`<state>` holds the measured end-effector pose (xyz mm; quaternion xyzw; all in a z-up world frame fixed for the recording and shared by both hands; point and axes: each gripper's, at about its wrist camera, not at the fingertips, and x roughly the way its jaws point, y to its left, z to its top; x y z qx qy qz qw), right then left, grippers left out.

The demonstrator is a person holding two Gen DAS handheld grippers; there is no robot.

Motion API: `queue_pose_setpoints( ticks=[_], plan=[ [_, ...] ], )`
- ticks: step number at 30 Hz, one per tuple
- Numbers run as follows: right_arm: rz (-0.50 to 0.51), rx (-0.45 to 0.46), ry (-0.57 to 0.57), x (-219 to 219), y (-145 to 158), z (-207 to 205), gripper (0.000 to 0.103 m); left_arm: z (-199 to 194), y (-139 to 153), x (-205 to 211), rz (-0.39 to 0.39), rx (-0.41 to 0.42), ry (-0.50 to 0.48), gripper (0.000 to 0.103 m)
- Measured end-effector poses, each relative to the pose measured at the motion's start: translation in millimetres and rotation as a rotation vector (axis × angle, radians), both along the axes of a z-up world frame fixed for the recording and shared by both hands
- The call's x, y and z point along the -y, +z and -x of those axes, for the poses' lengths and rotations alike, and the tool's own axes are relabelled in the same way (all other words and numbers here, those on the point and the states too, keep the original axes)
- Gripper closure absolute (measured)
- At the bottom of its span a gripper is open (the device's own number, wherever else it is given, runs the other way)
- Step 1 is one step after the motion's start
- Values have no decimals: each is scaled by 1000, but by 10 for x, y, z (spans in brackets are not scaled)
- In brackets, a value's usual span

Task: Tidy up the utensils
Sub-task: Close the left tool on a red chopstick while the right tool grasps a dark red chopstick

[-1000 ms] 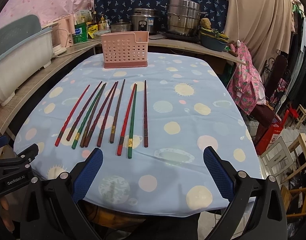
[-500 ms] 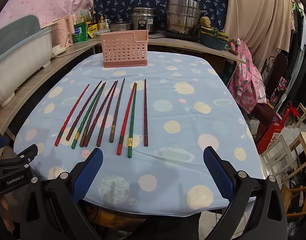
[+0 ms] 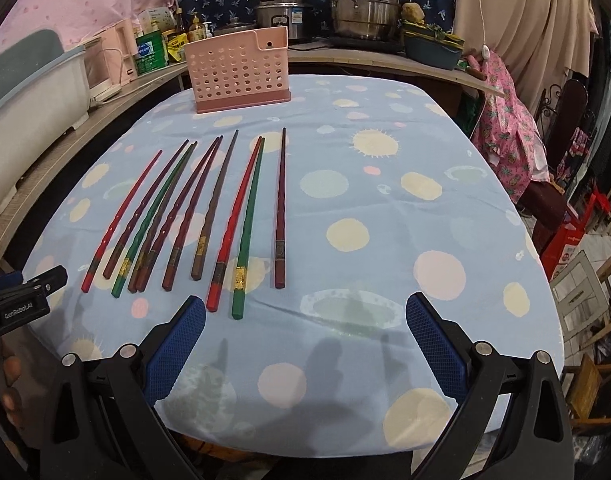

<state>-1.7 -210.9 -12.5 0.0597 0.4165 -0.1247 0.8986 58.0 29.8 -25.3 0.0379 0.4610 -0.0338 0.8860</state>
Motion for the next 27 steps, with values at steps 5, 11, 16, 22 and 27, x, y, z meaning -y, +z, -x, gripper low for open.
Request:
queue_pose_setpoints(
  ticks=[5,11,16,22,27],
  plan=[
    [0,-9,12,32,-87,-142,14,-8,-79,65,6,6,-42,11],
    [1,9,27,58,-78,-315,27,-102,-175,132,23,-16,-68,28],
    [5,-5,45,51,-148,-447,46,-108,-206,170,27,-16,-84,34],
    [2,-33,58,32,-265,-520,70,-89,-194,205,33,-13,-109,51],
    [5,-33,76,17,-320,-502,80,-89,-177,220,45,-12,-126,76]
  ],
)
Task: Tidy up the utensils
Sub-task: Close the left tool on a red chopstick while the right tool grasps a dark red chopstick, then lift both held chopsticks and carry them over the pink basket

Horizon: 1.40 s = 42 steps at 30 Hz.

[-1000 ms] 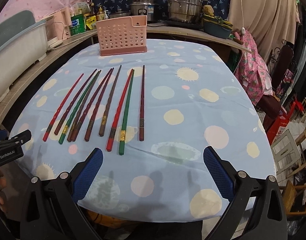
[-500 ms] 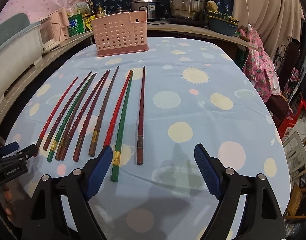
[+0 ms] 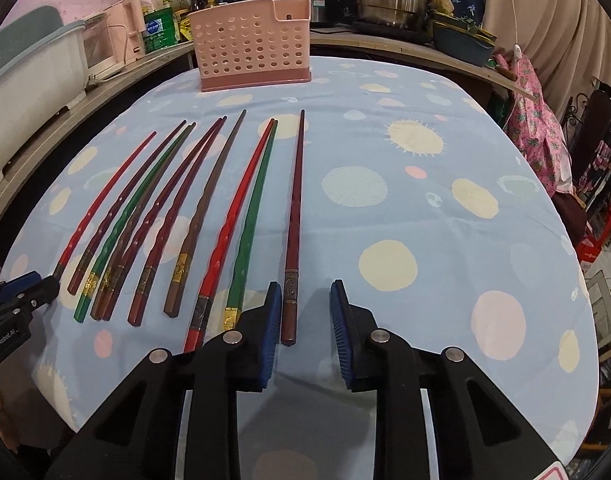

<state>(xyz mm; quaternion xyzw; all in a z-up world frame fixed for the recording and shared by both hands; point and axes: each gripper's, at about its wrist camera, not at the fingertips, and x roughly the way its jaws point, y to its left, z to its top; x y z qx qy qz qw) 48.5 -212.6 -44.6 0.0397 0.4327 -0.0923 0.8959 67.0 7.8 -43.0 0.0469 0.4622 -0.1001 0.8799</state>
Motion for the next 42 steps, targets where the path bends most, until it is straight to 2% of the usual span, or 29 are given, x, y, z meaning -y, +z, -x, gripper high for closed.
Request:
queue_pose_setpoints(
  ticks=[6,10,17,21,28,35,42],
  plan=[
    [-12,8,21,-7,-4,7,88,-41,13,8,24,-25,-13,94],
    [-22,6,37,-17,0,-9,96,-62,16,-3,36,-41,-6,94],
    [-61,18,16,68,56,15,96,-92,40,-18,56,-75,3,95],
    [-62,43,8,117,178,54,96,-74,136,-36,56,-57,12,95],
    [-96,98,3,215,400,103,96,-45,446,-102,59,-5,31,96],
    [-105,139,11,272,636,104,96,-97,767,-220,114,18,66,96],
    [-107,211,7,396,1068,-4,96,-310,1210,-185,155,69,46,96]
  ],
)
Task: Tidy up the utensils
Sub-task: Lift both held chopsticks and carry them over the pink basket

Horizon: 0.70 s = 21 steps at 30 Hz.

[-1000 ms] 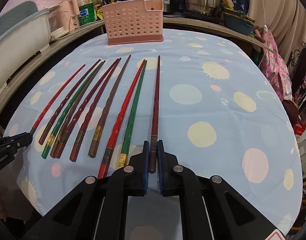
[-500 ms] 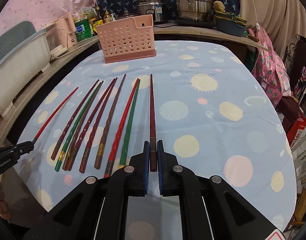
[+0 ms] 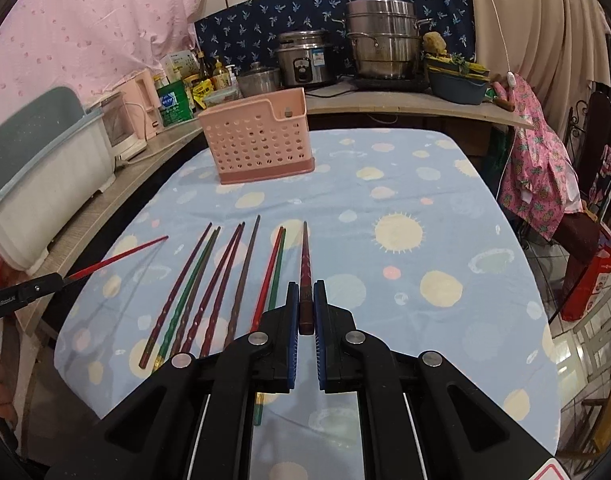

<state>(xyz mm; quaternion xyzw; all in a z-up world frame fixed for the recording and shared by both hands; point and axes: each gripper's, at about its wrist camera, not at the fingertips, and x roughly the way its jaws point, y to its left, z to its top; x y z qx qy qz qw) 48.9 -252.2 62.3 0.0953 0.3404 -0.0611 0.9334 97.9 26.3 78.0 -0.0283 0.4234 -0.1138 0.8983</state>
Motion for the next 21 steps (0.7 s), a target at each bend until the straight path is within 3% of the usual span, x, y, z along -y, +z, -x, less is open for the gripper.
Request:
queue_pose_setpoints(
  ticks=[10,17,21],
  plan=[
    [-7,121,7,289,818,-658,96,-753,768,139,41,106,14,96],
    [-10,183,3,395,1230,-1206,96,-1280,1240,306,65,164,19,96],
    [-15,237,3,435,1460,-1496,96,-1484,1591,450,78,238,10,96]
  ],
)
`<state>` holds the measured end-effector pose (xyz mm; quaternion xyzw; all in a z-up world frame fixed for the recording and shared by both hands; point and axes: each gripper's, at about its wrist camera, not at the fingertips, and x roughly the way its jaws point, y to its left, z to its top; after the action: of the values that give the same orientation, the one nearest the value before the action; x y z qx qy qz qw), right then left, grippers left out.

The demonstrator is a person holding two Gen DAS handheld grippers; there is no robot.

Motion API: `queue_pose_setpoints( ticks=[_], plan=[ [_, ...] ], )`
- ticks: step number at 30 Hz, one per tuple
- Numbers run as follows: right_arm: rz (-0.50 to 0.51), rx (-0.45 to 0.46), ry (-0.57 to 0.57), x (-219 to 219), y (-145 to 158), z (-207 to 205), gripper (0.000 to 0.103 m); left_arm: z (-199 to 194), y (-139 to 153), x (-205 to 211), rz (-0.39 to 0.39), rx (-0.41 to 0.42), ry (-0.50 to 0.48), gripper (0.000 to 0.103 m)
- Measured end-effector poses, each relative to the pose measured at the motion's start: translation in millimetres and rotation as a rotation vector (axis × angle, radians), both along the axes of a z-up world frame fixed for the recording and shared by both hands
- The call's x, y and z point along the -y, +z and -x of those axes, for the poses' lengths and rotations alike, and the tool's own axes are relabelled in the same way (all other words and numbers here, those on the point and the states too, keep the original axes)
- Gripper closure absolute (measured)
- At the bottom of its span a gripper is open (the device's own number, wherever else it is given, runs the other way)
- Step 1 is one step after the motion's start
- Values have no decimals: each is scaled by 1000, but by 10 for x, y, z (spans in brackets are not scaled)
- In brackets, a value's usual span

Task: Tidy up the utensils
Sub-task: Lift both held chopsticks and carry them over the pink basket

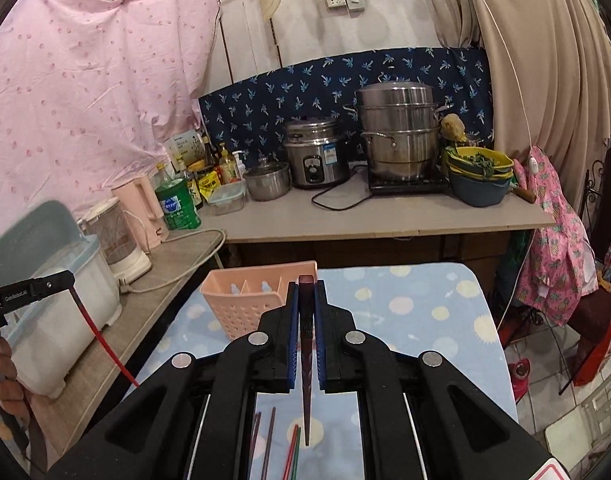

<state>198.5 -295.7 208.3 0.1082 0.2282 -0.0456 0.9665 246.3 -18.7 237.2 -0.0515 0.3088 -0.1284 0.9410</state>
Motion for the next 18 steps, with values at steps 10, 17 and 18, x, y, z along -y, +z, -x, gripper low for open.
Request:
queue_pose_setpoints(
  ticks=[10,17,18],
  plan=[
    [-23,124,-20,123,531,-828,96,-660,645,304,95,160,4,96],
    [-30,98,-29,187,394,-1376,96,-1138,406,460,67,139,15,96],
    [-32,86,-30,198,323,-1441,96,-1192,326,463,64,131,13,96]
  ],
)
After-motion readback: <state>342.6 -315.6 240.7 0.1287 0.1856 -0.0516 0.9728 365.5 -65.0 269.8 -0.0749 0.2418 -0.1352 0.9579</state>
